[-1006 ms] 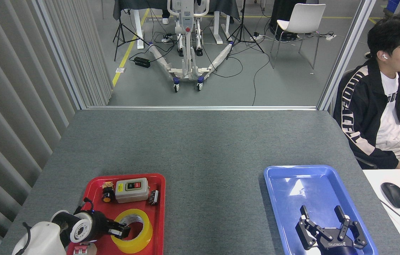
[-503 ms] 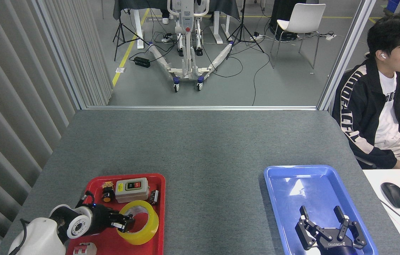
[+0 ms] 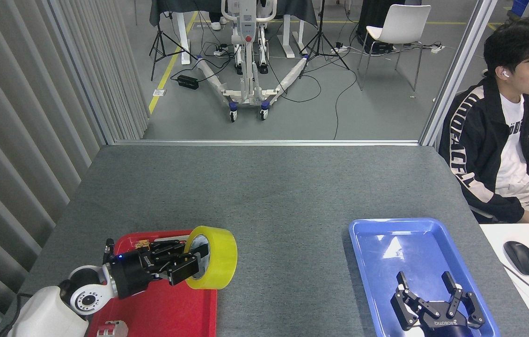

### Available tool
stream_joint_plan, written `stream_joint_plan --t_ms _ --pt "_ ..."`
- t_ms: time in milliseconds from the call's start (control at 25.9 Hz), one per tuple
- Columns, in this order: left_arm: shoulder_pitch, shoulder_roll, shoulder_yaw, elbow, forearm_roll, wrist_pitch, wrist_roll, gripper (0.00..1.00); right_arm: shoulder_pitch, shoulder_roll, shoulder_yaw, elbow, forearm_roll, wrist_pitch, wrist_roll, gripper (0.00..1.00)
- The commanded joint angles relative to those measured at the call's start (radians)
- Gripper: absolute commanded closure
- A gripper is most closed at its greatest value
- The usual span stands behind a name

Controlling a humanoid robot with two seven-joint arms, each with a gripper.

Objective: Place and move tape with both arms
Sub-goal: 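Lift the tape roll with the left gripper toward the blue tray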

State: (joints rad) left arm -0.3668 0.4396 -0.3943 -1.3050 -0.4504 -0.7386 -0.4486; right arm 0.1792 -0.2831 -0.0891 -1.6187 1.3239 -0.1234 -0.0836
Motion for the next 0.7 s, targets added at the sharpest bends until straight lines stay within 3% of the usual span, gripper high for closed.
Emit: stream_joint_plan --t_ms 0,387,657 --pt "-0.004 -0.070 -0.055 0.069 0.110 -0.047 0.068 1.00 -0.001 -0.001 -0.001 0.000 0.000 -0.045 -0.001 0.00" --pt "-0.057 -0.329 -0.186 0.296 0.141 -0.047 0.077 1.00 0.009 0.002 -0.046 -0.001 0.003 -0.197 -0.004 0.00" --pt "-0.064 -0.397 -0.222 0.334 0.180 -0.047 0.133 1.00 0.086 0.004 -0.198 -0.004 0.001 -0.602 -0.056 0.00"
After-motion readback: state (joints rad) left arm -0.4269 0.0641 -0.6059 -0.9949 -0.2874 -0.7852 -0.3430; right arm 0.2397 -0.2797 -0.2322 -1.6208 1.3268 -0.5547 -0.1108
